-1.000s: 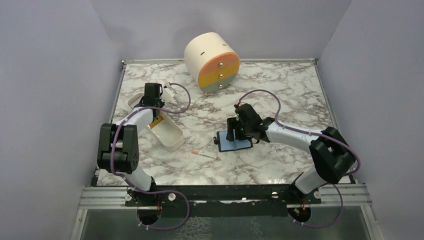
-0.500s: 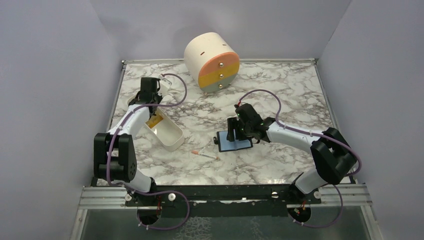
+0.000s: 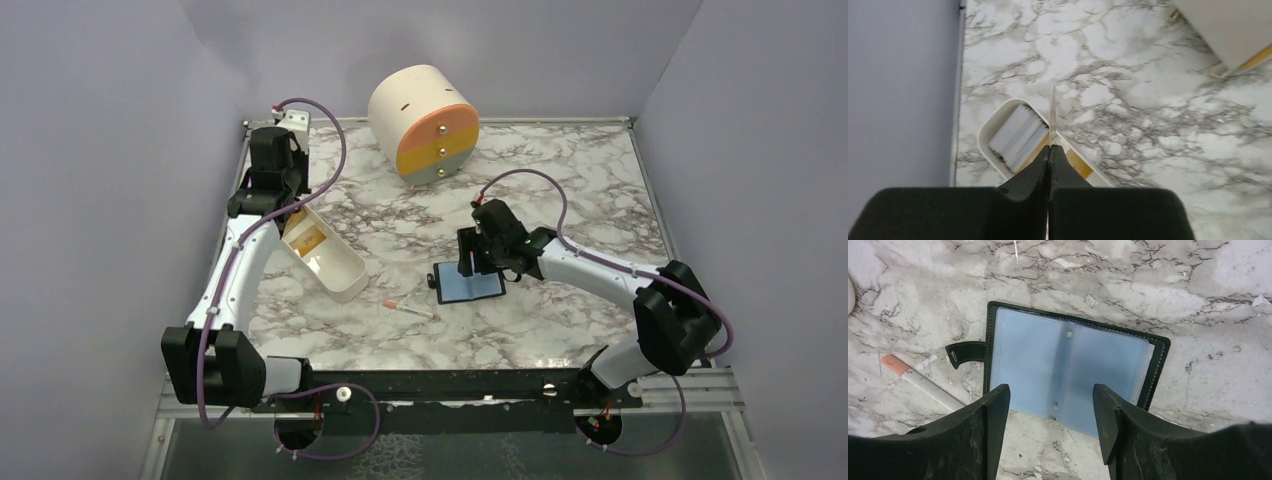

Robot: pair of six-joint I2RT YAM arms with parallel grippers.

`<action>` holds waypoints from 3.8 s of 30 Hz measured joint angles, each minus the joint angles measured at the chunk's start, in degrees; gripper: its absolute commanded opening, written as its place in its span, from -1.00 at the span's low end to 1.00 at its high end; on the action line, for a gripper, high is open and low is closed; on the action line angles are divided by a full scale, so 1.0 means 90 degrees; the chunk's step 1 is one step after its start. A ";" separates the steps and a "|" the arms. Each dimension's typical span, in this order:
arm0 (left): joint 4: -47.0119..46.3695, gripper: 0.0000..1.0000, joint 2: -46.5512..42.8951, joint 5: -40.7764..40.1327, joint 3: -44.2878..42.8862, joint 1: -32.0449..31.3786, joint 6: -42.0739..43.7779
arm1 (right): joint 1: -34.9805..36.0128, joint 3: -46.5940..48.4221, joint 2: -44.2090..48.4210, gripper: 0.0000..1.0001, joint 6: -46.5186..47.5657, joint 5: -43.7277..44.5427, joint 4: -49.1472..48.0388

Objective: Put the credit cards into the card holder
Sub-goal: Pick up the credit card from the storage box, then insert the credit card into the card holder.

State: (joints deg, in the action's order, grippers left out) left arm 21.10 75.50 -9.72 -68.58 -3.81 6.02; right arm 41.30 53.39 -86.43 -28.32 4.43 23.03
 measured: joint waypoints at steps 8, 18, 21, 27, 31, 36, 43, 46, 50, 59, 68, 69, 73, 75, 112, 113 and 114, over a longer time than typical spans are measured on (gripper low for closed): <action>0.0340 -1.00 -0.0444 0.2222 0.0185 0.0000 -0.1462 | -0.0078 -0.0005 0.0211 -0.03 0.0012 0.0350 0.0350; -0.0136 -1.00 -0.0311 0.4493 0.1037 -0.0845 -0.3412 | -0.0561 -0.0372 0.0211 -0.13 -0.0046 0.0602 0.0464; -0.0685 -1.00 -0.0318 0.4677 0.1384 -0.1384 -0.3997 | -0.0588 -0.0449 0.0206 -0.17 -0.0114 0.0597 0.0464; -0.1520 -1.00 -0.0287 0.4772 0.1984 -0.2064 -0.4874 | -0.0588 -0.0709 0.0202 -0.27 -0.0338 0.0508 0.0408; -0.2125 -1.00 -0.0202 0.4707 0.2348 -0.2392 -0.5331 | -0.0588 -0.0925 0.0202 -0.31 -0.0498 0.0316 0.0372; -0.2846 -1.00 0.0075 0.4590 0.2856 -0.3009 -0.5875 | -0.0588 -0.1076 0.0202 -0.33 -0.0627 0.0119 0.0219; -0.3475 -1.00 0.0758 0.4478 0.2919 -0.3315 -0.6190 | -0.0590 -0.1217 0.0306 -0.36 -0.0665 -0.0024 0.0039; -0.3677 -1.00 0.1049 0.4447 0.2909 -0.3485 -0.6210 | -0.0590 -0.1292 0.0364 -0.36 -0.0678 -0.0095 -0.0034; -0.3808 -1.00 0.1554 0.4415 0.2815 -0.3725 -0.6207 | -0.0590 -0.1372 0.0427 -0.36 -0.0685 -0.0131 -0.0107; -0.3874 -1.00 0.2249 0.4279 0.2764 -0.3808 -0.6205 | -0.0590 -0.1486 0.0515 -0.37 -0.0685 -0.0146 -0.0233; -0.3910 -1.00 0.2472 0.4119 0.2565 -0.3810 -0.6203 | -0.0590 -0.1562 0.0563 -0.37 -0.0685 -0.0189 -0.0323; -0.3922 -1.00 0.2533 0.4109 0.2545 -0.3810 -0.6205 | -0.0590 -0.1574 0.0568 -0.37 -0.0685 -0.0197 -0.0338; -0.3937 -1.00 0.2696 0.4019 0.2543 -0.3810 -0.6207 | -0.0590 -0.1583 0.0571 -0.37 -0.0687 -0.0206 -0.0359; -0.3949 -1.00 0.2720 0.3983 0.2543 -0.3810 -0.6207 | -0.0590 -0.1586 0.0571 -0.37 -0.0687 -0.0211 -0.0367; -0.4260 -1.00 0.2990 0.2715 0.2419 -0.4102 -0.6453 | -0.0590 -0.1734 0.0699 -0.38 -0.0831 -0.0238 -0.0512; -0.4284 -1.00 0.3002 0.2693 0.2409 -0.4119 -0.6462 | -0.0590 -0.1734 0.0699 -0.38 -0.0831 -0.0243 -0.0512; -0.4301 -1.00 0.3024 0.2684 0.2395 -0.4131 -0.6475 | -0.0590 -0.1734 0.0699 -0.38 -0.0831 -0.0245 -0.0512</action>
State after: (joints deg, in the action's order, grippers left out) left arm -17.61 102.72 14.44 -47.03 -40.99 -52.25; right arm 35.99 37.78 -80.14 -35.79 2.22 18.41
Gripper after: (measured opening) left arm 0.008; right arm 0.316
